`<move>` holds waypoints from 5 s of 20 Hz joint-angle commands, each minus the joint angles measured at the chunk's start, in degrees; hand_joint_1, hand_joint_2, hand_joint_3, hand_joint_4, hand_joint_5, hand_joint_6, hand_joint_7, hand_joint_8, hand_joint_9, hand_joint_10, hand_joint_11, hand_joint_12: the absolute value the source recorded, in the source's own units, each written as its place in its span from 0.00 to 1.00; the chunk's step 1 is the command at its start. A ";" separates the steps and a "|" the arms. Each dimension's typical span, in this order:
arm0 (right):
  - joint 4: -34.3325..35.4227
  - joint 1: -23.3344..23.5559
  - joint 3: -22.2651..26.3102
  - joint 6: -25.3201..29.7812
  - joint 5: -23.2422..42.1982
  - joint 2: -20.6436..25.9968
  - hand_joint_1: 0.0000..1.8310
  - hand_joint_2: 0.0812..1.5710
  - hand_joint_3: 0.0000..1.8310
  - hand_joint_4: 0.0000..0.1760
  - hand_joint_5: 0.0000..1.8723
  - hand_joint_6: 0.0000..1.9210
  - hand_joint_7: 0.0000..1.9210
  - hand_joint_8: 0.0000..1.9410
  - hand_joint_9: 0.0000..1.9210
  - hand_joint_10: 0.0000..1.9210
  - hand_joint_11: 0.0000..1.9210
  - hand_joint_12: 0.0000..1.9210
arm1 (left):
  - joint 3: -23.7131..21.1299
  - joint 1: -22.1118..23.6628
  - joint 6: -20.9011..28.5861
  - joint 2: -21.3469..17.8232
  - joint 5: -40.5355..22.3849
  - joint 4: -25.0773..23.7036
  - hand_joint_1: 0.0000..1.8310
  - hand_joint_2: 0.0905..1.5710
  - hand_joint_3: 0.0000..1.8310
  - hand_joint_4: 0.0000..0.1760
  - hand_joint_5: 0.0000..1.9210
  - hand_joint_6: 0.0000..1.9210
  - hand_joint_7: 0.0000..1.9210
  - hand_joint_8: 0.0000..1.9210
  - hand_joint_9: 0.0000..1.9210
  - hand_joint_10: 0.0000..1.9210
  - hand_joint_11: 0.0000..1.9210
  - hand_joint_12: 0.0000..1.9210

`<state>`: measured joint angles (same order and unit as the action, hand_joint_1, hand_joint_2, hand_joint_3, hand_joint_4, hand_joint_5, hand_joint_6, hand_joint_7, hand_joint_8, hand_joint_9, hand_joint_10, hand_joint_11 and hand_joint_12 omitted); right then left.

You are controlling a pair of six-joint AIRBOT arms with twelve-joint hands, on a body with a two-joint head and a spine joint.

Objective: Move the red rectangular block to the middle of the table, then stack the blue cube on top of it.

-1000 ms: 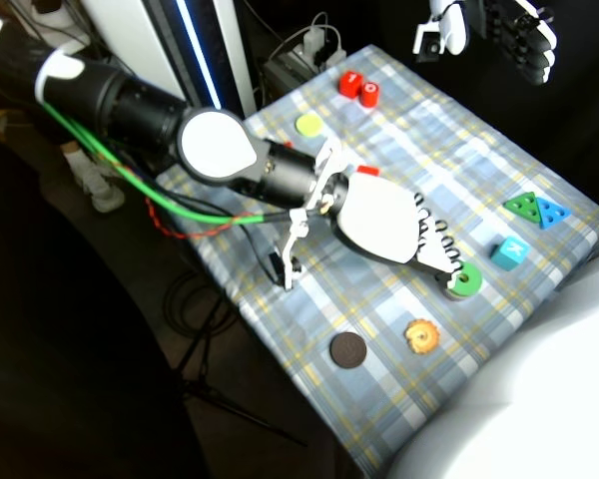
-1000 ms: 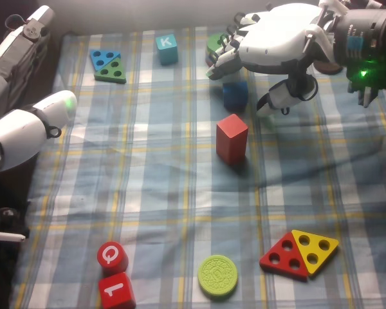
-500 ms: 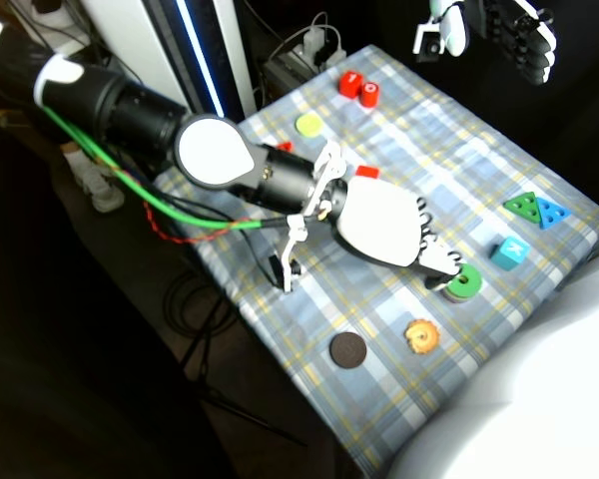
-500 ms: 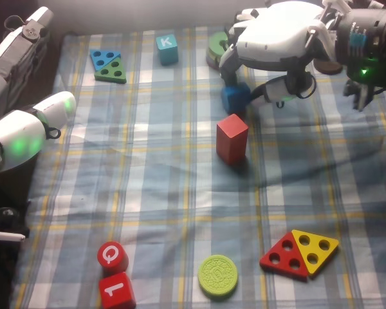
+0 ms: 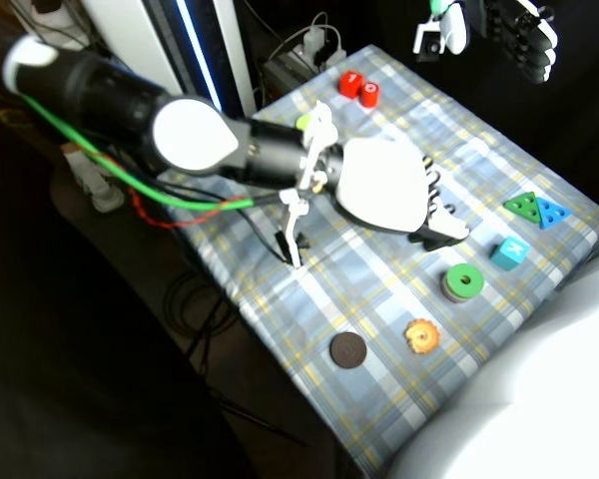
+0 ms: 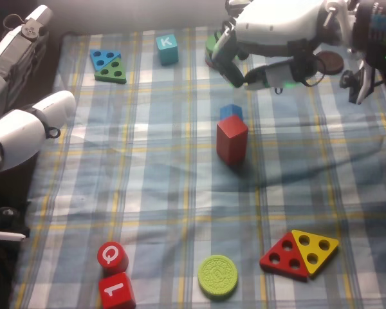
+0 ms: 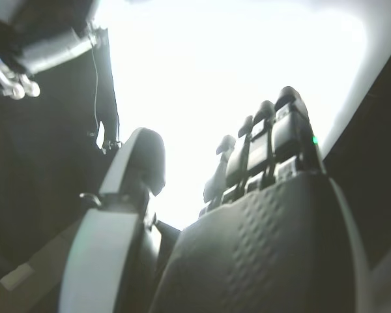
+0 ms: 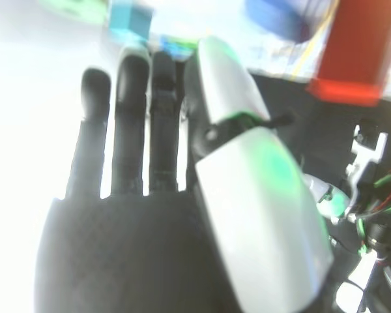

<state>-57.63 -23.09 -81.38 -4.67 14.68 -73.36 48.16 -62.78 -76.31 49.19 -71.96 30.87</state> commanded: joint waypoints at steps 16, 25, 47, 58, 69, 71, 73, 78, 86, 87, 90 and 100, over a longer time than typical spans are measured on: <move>-7.15 -0.27 2.77 0.01 0.88 0.94 0.60 0.62 0.00 0.76 0.09 0.01 0.07 0.01 0.04 0.02 0.00 0.01 | 0.35 0.16 0.70 0.53 -6.75 -1.41 0.47 0.92 0.00 0.43 0.00 0.00 0.00 0.00 0.00 0.00 0.00 0.00; -8.85 -2.84 2.34 0.01 -1.35 0.72 0.54 0.65 0.00 0.50 0.15 0.00 0.12 0.00 0.09 0.00 0.00 0.21 | 0.40 0.16 0.77 0.59 -6.75 -1.41 0.45 0.92 0.00 0.48 0.00 0.00 0.00 0.00 0.00 0.00 0.00 0.00; -8.56 -4.65 -0.94 2.68 -0.78 -3.36 0.67 0.75 0.00 0.00 0.50 0.48 0.38 0.79 0.18 0.84 0.01 0.99 | 0.48 0.14 1.20 0.67 -7.44 -1.43 0.49 0.91 0.00 0.37 0.00 0.00 0.00 0.00 0.00 0.00 0.00 0.00; -4.86 2.03 3.17 2.70 6.69 2.40 0.65 0.75 0.00 0.00 0.40 0.68 0.46 0.65 0.39 0.67 0.26 0.89 | 0.40 0.07 1.23 0.69 -7.33 -1.39 0.48 0.92 0.00 0.43 0.00 0.00 0.00 0.00 0.00 0.00 0.00 0.00; -3.02 3.58 4.32 2.71 10.94 3.47 0.64 0.79 0.00 0.00 0.33 0.74 0.43 0.72 0.38 0.77 0.23 0.99 | 0.40 -0.19 1.27 0.74 -7.29 -1.12 0.47 0.92 0.00 0.39 0.00 0.00 0.00 0.00 0.00 0.00 0.00 0.00; -3.02 3.58 4.85 2.71 11.90 3.65 0.64 0.79 0.00 0.00 0.33 0.74 0.44 0.70 0.38 0.73 0.16 0.99 | 0.37 -0.34 1.29 0.73 -7.30 -1.07 0.46 0.92 0.00 0.35 0.00 0.00 0.00 0.00 0.00 0.00 0.00 0.00; -3.02 3.56 5.69 2.71 12.86 4.22 0.63 0.77 0.00 0.00 0.42 0.64 0.41 0.73 0.30 0.78 0.12 1.00 | 0.36 -0.42 1.34 0.73 -7.32 -1.00 0.47 0.92 0.00 0.39 0.00 0.00 0.00 0.00 0.00 0.00 0.00 0.00; -3.05 2.37 7.32 2.71 14.55 5.52 0.66 0.73 0.00 0.00 0.48 0.52 0.45 0.70 0.38 0.73 0.27 0.91 | 0.35 -0.61 1.53 0.72 -7.47 -0.94 0.45 0.93 0.00 0.52 0.00 0.00 0.00 0.00 0.00 0.00 0.00 0.00; -3.06 -0.10 8.73 3.13 15.18 7.12 0.66 0.74 0.00 0.00 0.45 0.55 0.46 0.70 0.36 0.73 0.25 0.91 | 0.34 -0.82 1.77 0.72 -7.66 -0.82 0.45 0.92 0.00 0.58 0.00 0.00 0.00 0.00 0.00 0.00 0.00 0.00; -3.03 -0.23 8.79 3.21 15.18 7.24 0.66 0.74 0.00 0.00 0.45 0.56 0.45 0.70 0.36 0.73 0.26 0.91 | 0.34 -0.84 1.78 0.73 -7.67 -0.79 0.45 0.92 0.00 0.56 0.00 0.00 0.00 0.00 0.00 0.00 0.00 0.00; -2.98 -0.59 8.92 3.31 15.27 7.39 0.66 0.74 0.00 0.00 0.46 0.54 0.43 0.73 0.33 0.75 0.23 0.93 | 0.34 -0.91 1.83 0.77 -7.81 -0.73 0.45 0.92 0.00 0.60 0.00 0.00 0.00 0.00 0.00 0.00 0.00 0.00; -2.08 -1.51 9.01 3.34 15.40 7.95 0.73 0.76 0.00 0.00 0.42 0.64 0.42 0.68 0.35 0.79 0.20 0.92 | 0.36 -0.97 1.92 0.86 -7.89 -0.67 0.47 0.92 0.00 0.57 0.00 0.00 0.00 0.00 0.00 0.00 0.00 0.00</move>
<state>-62.22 -25.19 -72.58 -1.45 26.63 -65.36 48.21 -63.88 -75.05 49.84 -72.84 31.79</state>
